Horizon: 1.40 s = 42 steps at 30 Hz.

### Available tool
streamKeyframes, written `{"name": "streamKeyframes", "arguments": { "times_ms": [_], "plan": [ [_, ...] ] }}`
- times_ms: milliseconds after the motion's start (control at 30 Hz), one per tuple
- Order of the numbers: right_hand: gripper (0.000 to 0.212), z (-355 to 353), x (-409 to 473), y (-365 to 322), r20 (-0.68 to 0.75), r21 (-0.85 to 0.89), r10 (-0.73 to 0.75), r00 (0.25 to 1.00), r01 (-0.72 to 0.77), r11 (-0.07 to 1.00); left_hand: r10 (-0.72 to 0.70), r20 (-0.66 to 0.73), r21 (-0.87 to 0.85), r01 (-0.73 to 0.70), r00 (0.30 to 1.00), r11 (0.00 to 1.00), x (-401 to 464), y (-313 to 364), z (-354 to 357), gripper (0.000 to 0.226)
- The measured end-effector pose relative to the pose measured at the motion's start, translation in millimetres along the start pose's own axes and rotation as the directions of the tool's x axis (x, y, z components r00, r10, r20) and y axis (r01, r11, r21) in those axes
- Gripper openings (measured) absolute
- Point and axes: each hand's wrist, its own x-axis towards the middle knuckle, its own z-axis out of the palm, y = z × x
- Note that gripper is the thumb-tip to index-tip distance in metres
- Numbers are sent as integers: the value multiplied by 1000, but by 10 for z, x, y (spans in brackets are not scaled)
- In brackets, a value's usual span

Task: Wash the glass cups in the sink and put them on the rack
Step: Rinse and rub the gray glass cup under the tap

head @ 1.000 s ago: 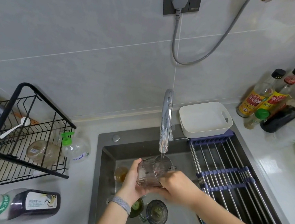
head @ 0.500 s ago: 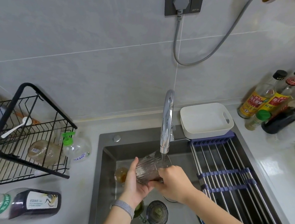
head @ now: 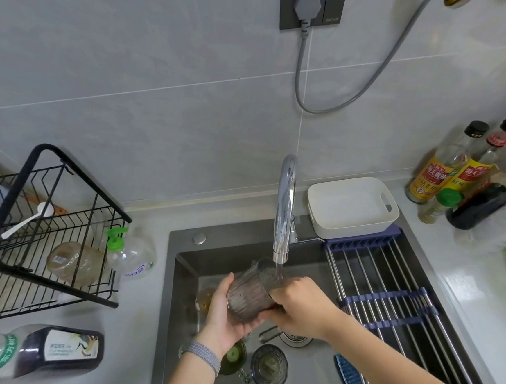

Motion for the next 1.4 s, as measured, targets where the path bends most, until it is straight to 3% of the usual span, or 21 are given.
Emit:
{"name": "streamKeyframes", "arguments": {
  "times_ms": [100,200,267,333,400,467,533,633,833,967,1033,1100,1267,1333,1400],
  "plan": [
    [31,95,-4,-175,-78,140,229,970,-217,966,68,-3,-20,-68,998,997,25,-56,4,40],
    [34,112,34,-308,-106,174,281,954,-261,950,86,-86,47,-82,993,996,71,-67,-10,44],
    [44,41,34,-298,-32,194,215,976,-205,959,62,-106,102,-51,992,994,93,-49,-12,50],
    [43,-90,29,-192,89,199,45,995,-63,978,-7,-49,76,10,999,997,71,-15,-10,57],
    [30,-193,42,-34,178,203,-133,975,96,974,-53,-1,46,53,999,998,52,3,-51,56],
    [18,-234,70,107,229,157,-205,952,172,973,-112,55,9,112,992,994,25,17,-81,57],
    [11,-211,87,168,222,73,-217,951,206,976,-134,70,4,134,988,991,39,18,-84,59],
    [13,-119,94,156,146,-56,-210,967,220,974,-56,54,17,56,997,998,57,18,-76,57],
    [30,-1,74,-68,-90,-26,7,996,-9,1000,21,120,-48,-16,993,999,68,-58,-75,47],
    [33,33,53,-57,-31,19,-106,994,107,994,-73,148,-8,75,986,997,60,-60,-98,50],
    [36,14,58,63,79,-48,-207,975,211,976,-124,125,56,118,984,992,74,-69,-128,57],
    [43,-24,92,187,115,-105,-217,969,229,968,-143,102,103,132,984,986,102,-80,-129,70],
    [51,40,145,116,84,-111,-80,993,89,990,-136,90,164,120,987,979,98,-81,-97,81],
    [56,50,157,13,37,-28,55,998,-54,998,-120,109,165,101,987,981,69,-72,-77,76],
    [57,36,159,-86,57,93,239,969,-243,966,-72,126,59,65,989,996,27,-47,-26,62]
  ]
}}
